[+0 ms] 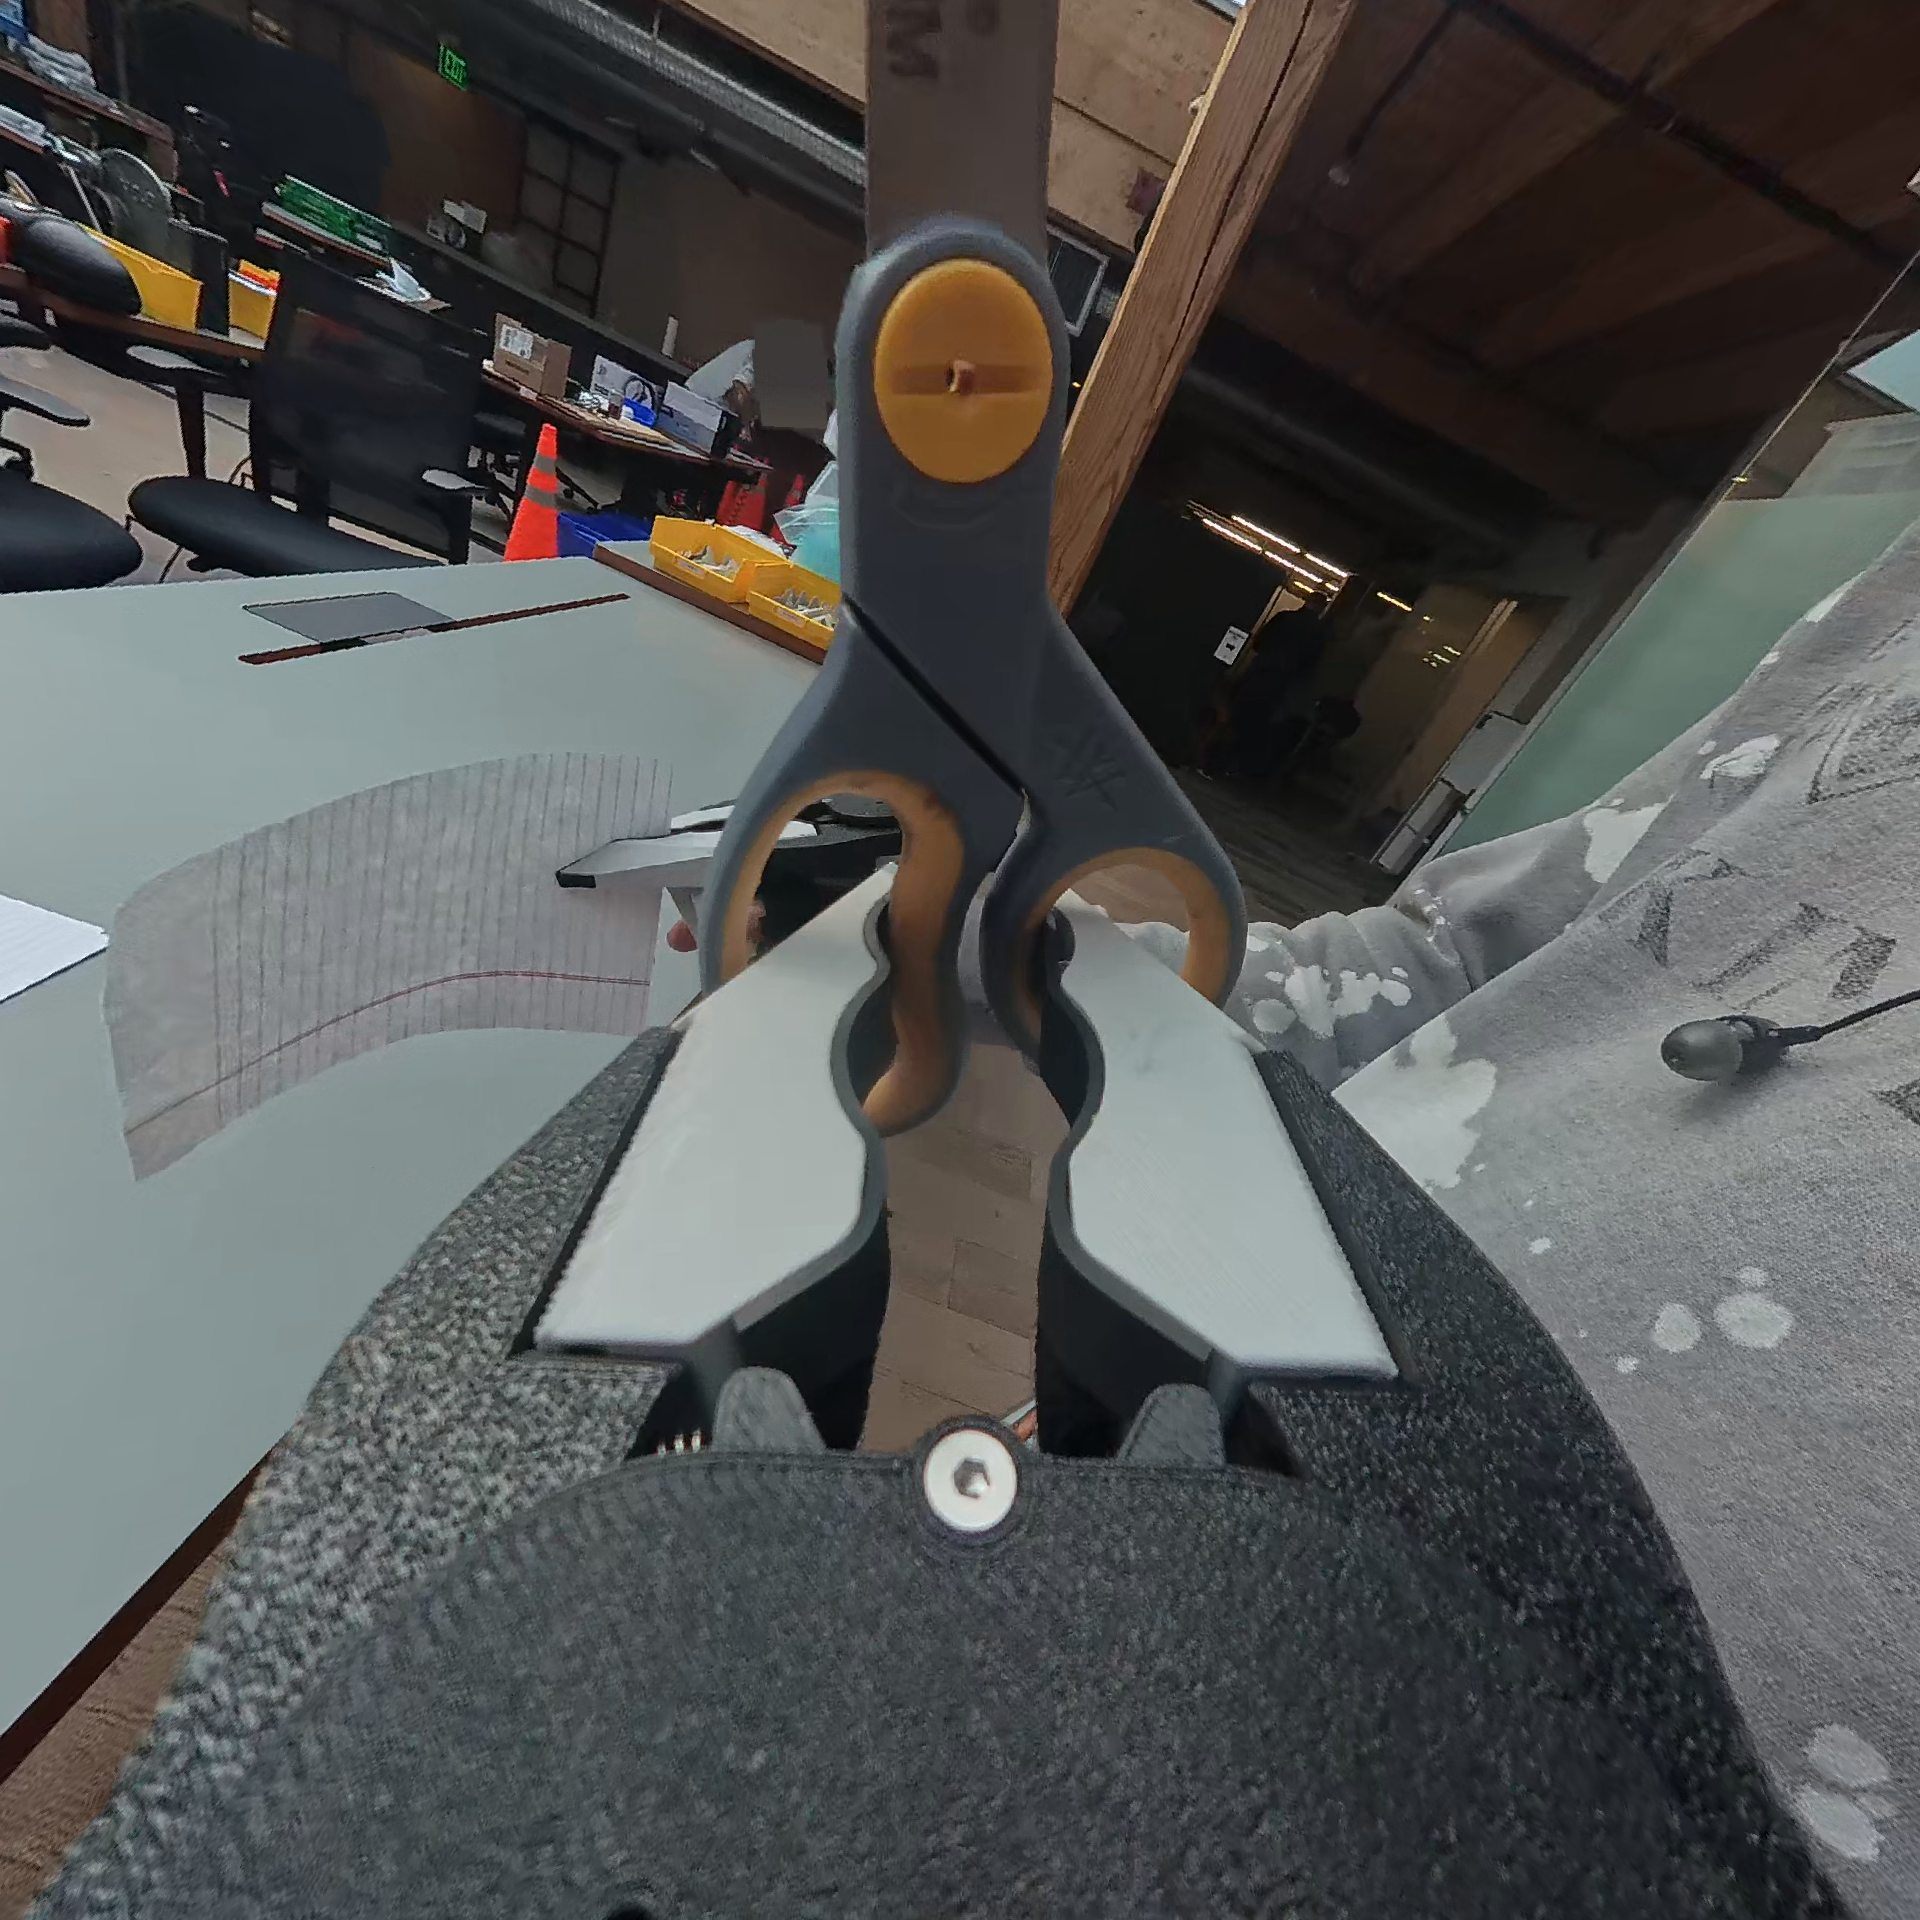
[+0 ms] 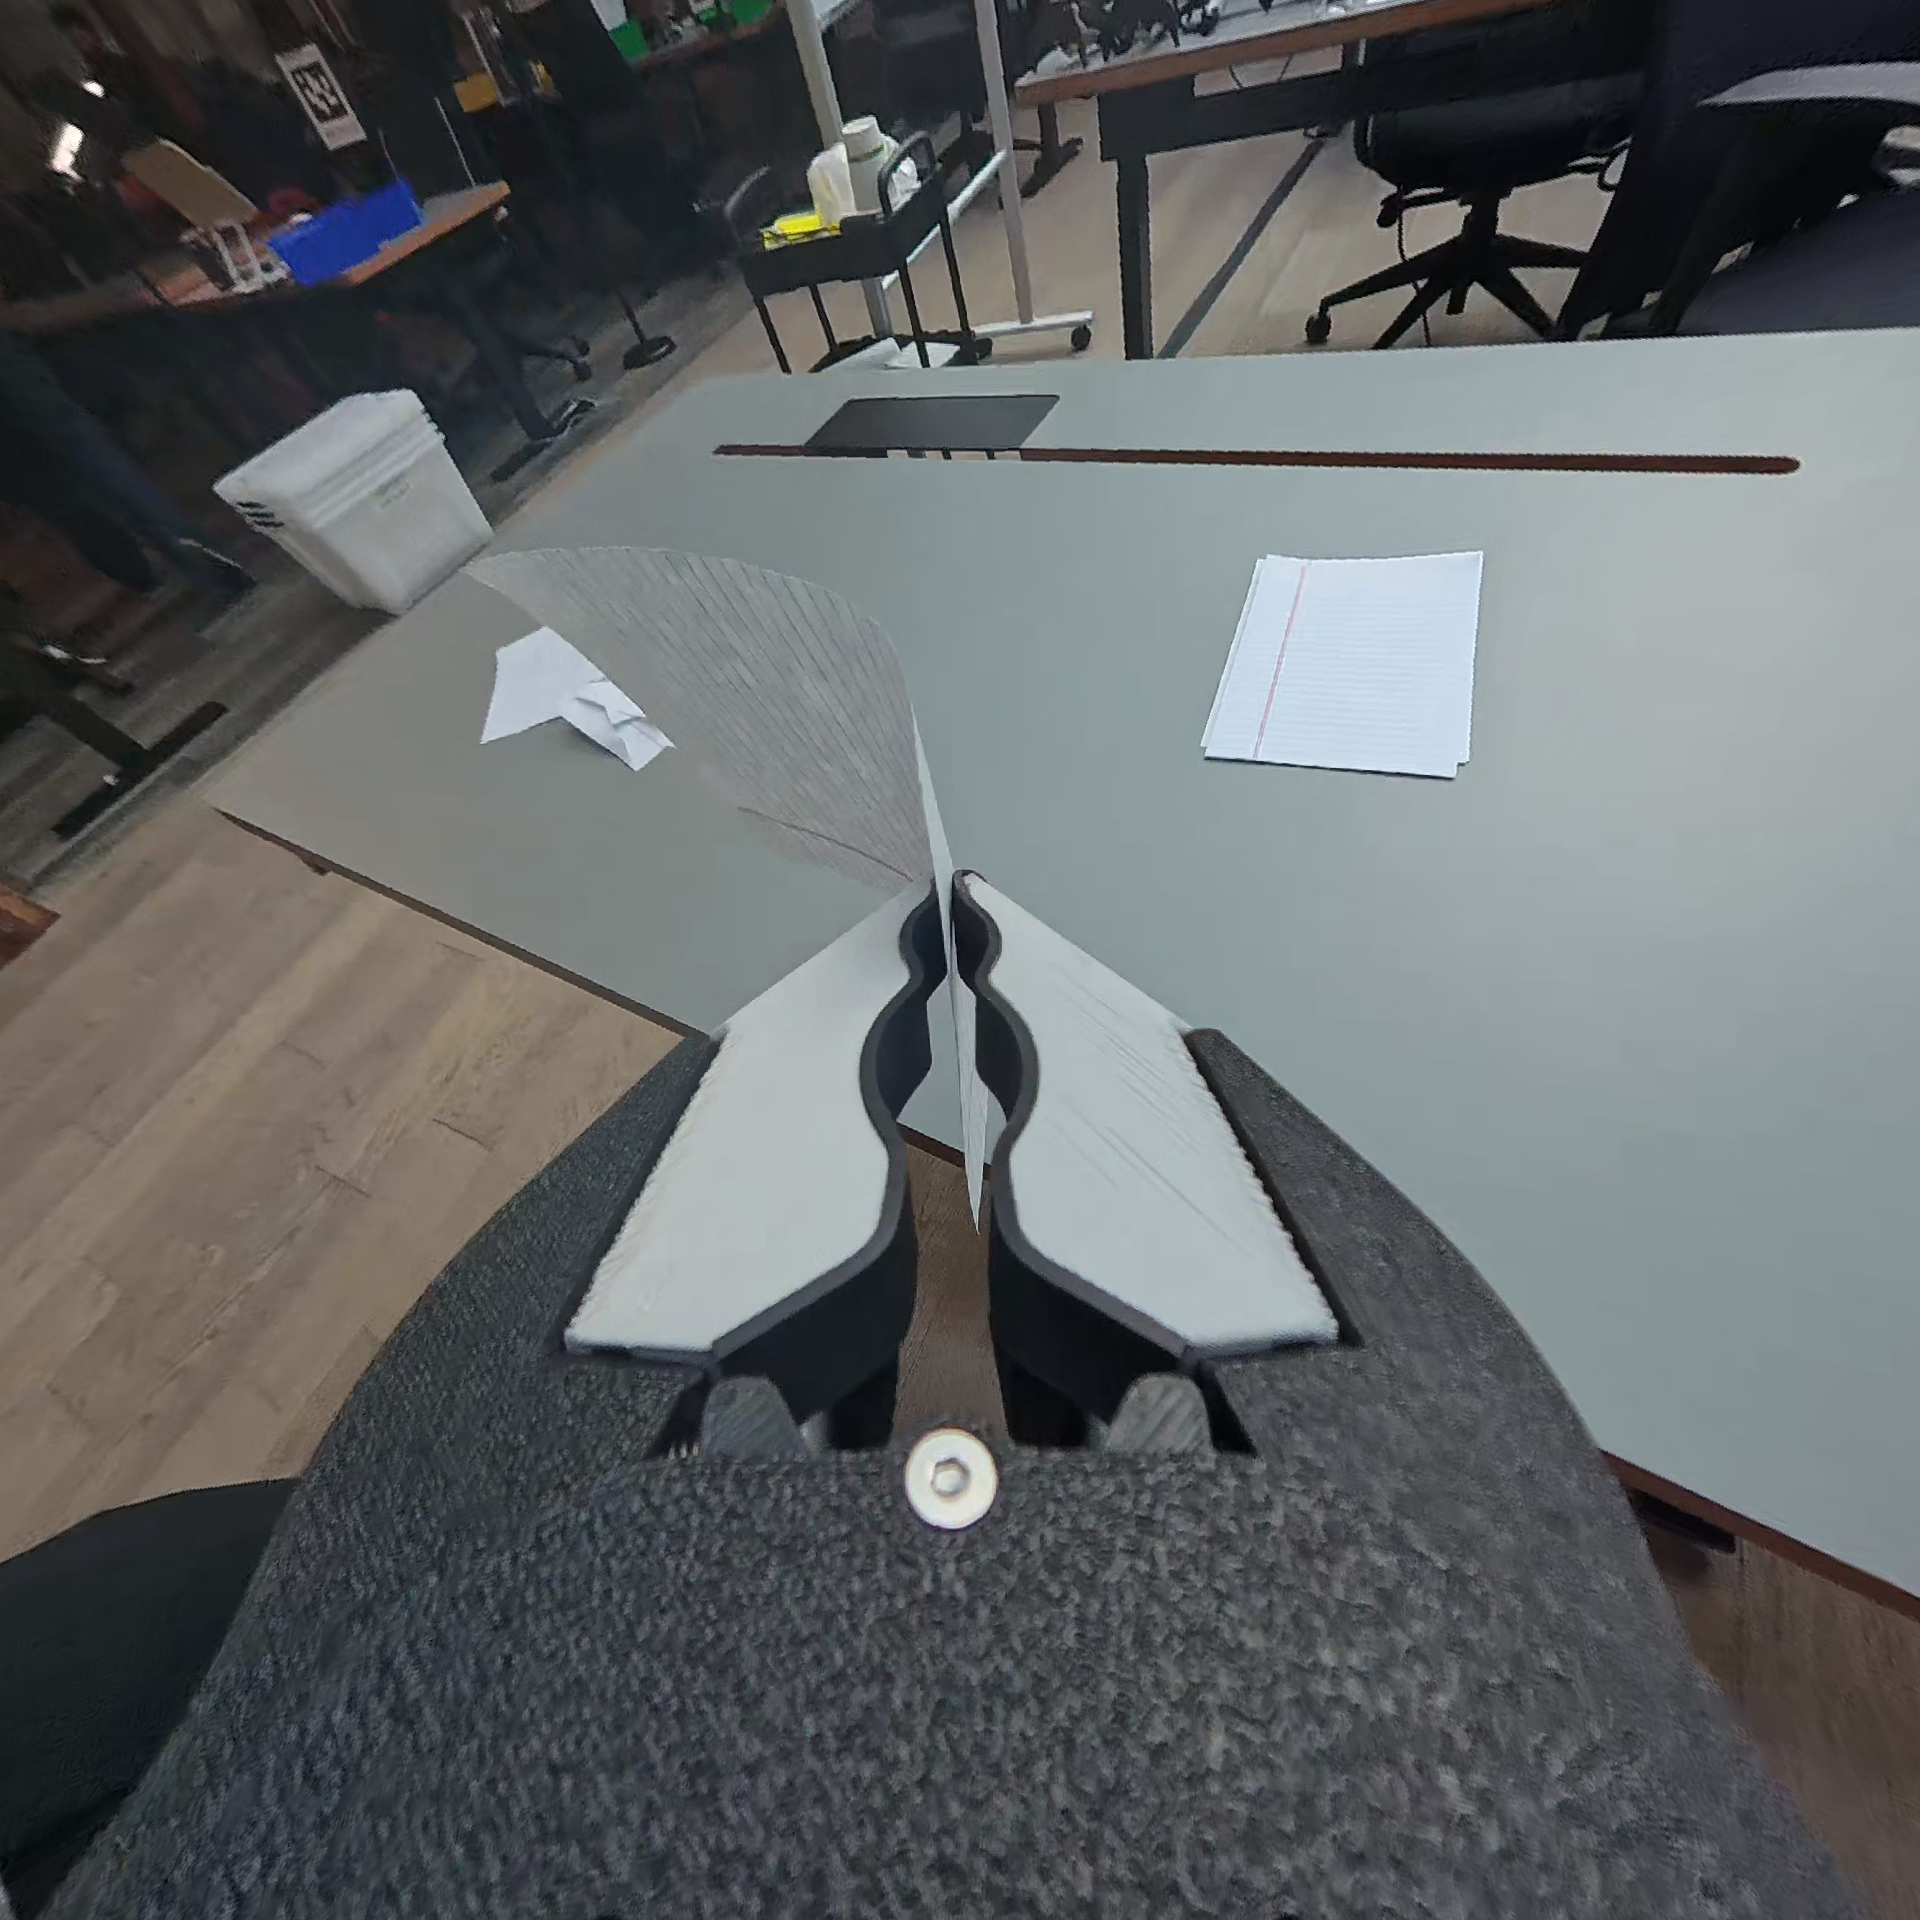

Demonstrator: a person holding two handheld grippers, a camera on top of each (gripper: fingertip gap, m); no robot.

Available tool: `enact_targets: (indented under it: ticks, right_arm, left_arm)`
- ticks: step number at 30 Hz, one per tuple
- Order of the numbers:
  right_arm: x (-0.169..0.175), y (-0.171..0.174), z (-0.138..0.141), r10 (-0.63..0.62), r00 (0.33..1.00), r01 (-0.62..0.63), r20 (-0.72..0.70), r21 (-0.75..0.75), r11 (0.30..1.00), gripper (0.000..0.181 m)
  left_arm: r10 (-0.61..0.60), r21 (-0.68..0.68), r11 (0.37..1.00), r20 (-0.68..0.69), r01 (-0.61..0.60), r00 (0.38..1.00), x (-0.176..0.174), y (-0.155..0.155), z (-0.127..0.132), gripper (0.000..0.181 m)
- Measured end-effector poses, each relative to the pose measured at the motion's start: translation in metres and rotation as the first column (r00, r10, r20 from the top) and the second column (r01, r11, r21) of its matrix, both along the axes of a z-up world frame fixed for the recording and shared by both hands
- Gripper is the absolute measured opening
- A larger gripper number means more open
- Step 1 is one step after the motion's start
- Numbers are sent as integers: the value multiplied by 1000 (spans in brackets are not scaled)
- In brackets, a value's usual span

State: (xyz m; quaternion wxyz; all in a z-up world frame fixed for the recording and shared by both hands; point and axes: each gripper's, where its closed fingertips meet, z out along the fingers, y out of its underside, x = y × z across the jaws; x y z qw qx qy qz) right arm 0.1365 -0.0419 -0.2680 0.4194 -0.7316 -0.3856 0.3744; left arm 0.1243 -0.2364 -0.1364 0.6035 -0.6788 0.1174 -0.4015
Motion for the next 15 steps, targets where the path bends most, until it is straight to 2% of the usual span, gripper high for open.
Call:
enact_targets:
  ticks: [9,15]
  right_arm:
    - [-17,6,43,103,993,-109,60,112,988,0]
    - [-47,22,56,123,990,-131,66,141,981,0]
  left_arm:
    - [-37,69,997,23,35,999,2,20,17,21]
    - [-60,80,995,12,58,998,-18,41,22,21]
